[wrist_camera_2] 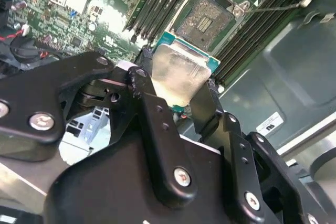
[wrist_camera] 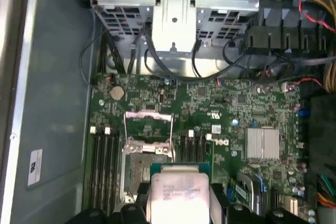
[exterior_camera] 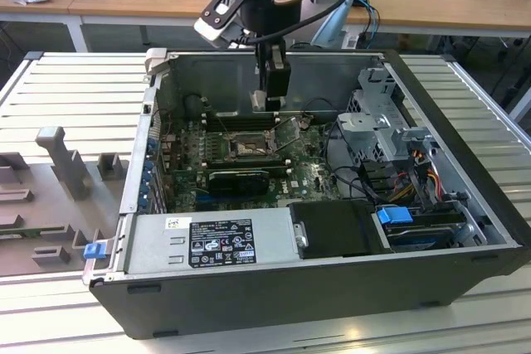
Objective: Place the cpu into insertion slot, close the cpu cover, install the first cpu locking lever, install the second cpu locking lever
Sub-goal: 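Place the cpu into insertion slot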
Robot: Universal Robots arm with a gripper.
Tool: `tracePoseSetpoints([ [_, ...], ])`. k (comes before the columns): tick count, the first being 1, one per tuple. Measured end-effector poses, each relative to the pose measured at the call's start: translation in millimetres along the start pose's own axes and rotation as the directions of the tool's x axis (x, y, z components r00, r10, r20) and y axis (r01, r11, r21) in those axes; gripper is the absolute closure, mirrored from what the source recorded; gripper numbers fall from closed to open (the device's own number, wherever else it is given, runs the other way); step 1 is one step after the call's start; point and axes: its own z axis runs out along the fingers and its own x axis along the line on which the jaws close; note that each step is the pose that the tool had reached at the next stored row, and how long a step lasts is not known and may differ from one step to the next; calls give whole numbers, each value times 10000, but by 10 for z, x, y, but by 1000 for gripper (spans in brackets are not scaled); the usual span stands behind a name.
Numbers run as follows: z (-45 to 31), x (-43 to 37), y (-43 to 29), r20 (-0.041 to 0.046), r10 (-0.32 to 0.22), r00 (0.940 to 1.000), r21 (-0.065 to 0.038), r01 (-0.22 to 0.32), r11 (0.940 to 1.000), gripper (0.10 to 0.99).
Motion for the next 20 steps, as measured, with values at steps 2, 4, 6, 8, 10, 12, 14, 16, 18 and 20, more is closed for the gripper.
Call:
tracePoseSetpoints([
  [2,37,-1,-8,4,39,10000,0,-39,10000,561],
  [4,94,-1,-12,3,40,10000,30,-40,10000,561],
  [6,124,-1,-14,2,41,10000,94,-41,9999,561],
  [8,150,-1,-17,0,42,10000,150,-42,9999,561],
  [10,175,-2,-19,2,44,10000,172,-44,9998,561],
  [12,210,-2,-22,-15,44,10000,192,-44,9998,561],
  [14,270,-3,-26,-51,47,10000,191,-46,9998,561],
  [16,364,-5,-36,-50,47,10000,191,-46,9998,561],
  [18,436,-5,-54,-52,41,10000,191,-40,9998,561],
  [20,488,-4,-59,-67,46,10000,189,-45,9998,561],
])
